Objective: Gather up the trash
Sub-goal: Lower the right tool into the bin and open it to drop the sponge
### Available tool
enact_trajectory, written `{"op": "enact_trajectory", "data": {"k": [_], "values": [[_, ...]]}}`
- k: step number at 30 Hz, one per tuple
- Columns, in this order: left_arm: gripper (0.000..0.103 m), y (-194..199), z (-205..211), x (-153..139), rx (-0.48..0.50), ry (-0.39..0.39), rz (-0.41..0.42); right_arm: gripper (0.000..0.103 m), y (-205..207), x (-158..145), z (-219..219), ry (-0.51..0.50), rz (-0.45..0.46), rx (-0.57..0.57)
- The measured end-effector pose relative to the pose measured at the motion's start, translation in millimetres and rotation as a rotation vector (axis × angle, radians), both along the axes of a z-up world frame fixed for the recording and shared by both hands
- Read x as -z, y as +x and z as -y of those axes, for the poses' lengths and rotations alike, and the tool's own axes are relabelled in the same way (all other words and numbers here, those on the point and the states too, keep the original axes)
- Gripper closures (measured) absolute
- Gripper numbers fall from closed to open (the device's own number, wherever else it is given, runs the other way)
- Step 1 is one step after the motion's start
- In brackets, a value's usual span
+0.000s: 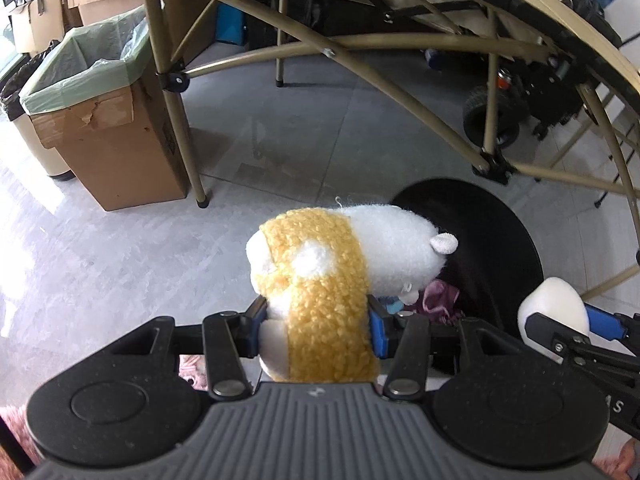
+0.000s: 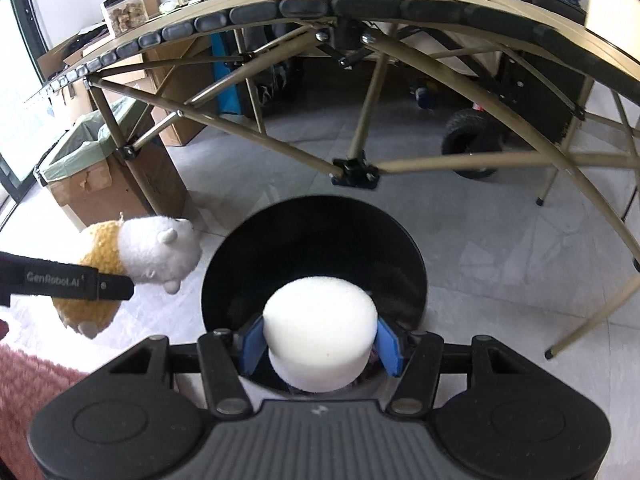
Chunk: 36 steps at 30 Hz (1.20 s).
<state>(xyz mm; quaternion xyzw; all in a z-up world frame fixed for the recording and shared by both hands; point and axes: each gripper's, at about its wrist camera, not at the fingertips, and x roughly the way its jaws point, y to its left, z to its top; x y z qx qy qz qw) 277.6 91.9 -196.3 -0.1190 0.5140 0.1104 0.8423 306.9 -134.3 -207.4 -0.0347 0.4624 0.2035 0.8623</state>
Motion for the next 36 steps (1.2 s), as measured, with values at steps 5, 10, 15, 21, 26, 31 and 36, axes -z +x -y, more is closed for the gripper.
{"op": "enact_trajectory", "data": {"k": [5, 10, 15, 21, 26, 31, 36], "values": [[0.054, 8.1, -3.7, -3.4, -0.025, 0.026, 0.029, 0.046, 23.4, 3.8, -10.3, 0.006, -0.008, 0.001], [0.054, 13.2, -13.3, -3.6, -0.071, 0.037, 0.037, 0.045, 39.0, 11.7, -14.1, 0.022, -0.035, 0.021], [0.054, 14.3, -13.9, -1.4, -0.076, 0.044, 0.028, 0.003, 40.8, 17.5, -18.7, 0.001, -0.039, 0.024], [0.054, 12.8, -12.3, -0.1, -0.074, 0.05, 0.024, 0.0, 40.3, 16.1, -14.0, -0.001, -0.041, 0.044], [0.054, 16.3, -6.6, -0.4, -0.059, 0.048, 0.027, 0.0, 39.8, 11.4, -5.7, 0.009, -0.028, 0.064], [0.054, 25.2, 16.6, -3.2, -0.005, 0.052, 0.04, 0.0, 39.7, 7.1, 13.5, 0.012, -0.026, 0.111], [0.054, 37.2, 40.8, -1.1, 0.038, 0.054, 0.044, 0.0, 41.3, -0.7, 43.1, 0.023, -0.019, 0.186]]}}
